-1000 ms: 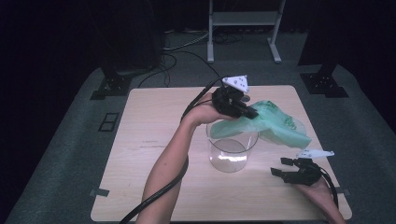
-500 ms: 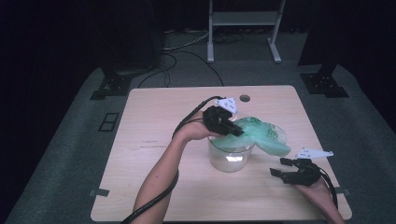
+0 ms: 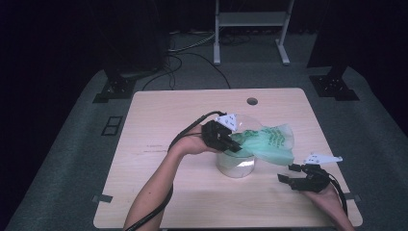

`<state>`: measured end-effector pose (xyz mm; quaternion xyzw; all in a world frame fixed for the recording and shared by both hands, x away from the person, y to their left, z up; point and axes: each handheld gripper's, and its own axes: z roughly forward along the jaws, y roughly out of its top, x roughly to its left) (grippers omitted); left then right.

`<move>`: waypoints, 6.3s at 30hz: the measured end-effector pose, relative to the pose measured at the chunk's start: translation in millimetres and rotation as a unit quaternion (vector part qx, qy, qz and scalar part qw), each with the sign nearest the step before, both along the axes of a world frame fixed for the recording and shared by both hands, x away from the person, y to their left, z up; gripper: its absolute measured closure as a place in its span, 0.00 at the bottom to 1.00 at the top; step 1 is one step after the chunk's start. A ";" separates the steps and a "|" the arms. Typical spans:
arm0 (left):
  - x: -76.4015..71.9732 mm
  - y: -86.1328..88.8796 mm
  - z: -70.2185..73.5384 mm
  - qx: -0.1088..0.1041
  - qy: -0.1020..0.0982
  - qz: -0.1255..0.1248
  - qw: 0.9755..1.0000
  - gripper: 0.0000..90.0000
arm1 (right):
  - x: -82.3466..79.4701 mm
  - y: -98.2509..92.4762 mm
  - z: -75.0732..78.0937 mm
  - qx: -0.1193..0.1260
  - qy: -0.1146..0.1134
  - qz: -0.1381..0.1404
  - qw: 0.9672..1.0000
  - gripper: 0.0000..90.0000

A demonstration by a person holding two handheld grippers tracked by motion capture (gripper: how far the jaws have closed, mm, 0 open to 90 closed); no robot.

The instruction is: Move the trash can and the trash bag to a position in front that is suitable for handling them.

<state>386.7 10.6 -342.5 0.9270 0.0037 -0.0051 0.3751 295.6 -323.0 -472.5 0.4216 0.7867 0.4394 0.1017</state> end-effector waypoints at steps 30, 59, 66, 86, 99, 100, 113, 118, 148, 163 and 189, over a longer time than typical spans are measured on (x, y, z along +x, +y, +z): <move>-23.9 31.4 10.4 0.048 0.007 -0.006 0.999 0.83 | -1.6 5.5 -3.0 -0.005 0.009 0.007 1.000 0.30; -14.0 -24.8 60.4 0.085 -0.059 -0.035 0.994 0.62 | -0.7 3.7 -4.0 -0.005 0.010 0.012 1.000 0.30; -12.2 -37.0 54.6 0.094 -0.065 -0.046 0.992 0.70 | -0.8 2.2 -3.3 -0.004 0.008 0.010 1.000 0.30; -19.2 -5.0 67.4 0.040 -0.078 -0.047 0.995 1.00 | 1.0 6.7 1.8 0.006 0.003 0.029 1.000 0.30; -25.2 22.3 82.4 0.020 -0.094 -0.033 0.995 1.00 | 8.7 17.8 39.5 -0.005 -0.057 0.164 0.985 0.33; -25.6 24.0 83.9 0.019 -0.095 -0.032 0.995 1.00 | 9.4 17.8 43.6 -0.006 -0.063 0.177 0.982 0.33; -29.7 46.3 92.8 0.008 -0.103 -0.020 0.994 1.00 | 21.2 22.8 75.2 -0.011 -0.086 0.225 0.971 0.37; -30.1 51.6 94.2 0.008 -0.106 -0.016 0.994 1.00 | 21.6 28.9 88.2 -0.016 -0.094 0.247 0.964 0.39; -27.8 68.1 81.6 0.008 -0.097 0.002 0.995 0.99 | 19.0 91.1 149.7 -0.032 -0.145 0.323 0.935 0.90; -29.8 73.3 84.3 0.009 -0.091 0.023 0.996 0.72 | 27.0 131.0 164.8 -0.054 -0.153 0.325 0.932 1.00; -37.7 25.2 87.2 0.025 -0.080 -0.030 0.996 0.65 | 33.1 156.9 170.0 -0.072 -0.139 0.327 0.932 1.00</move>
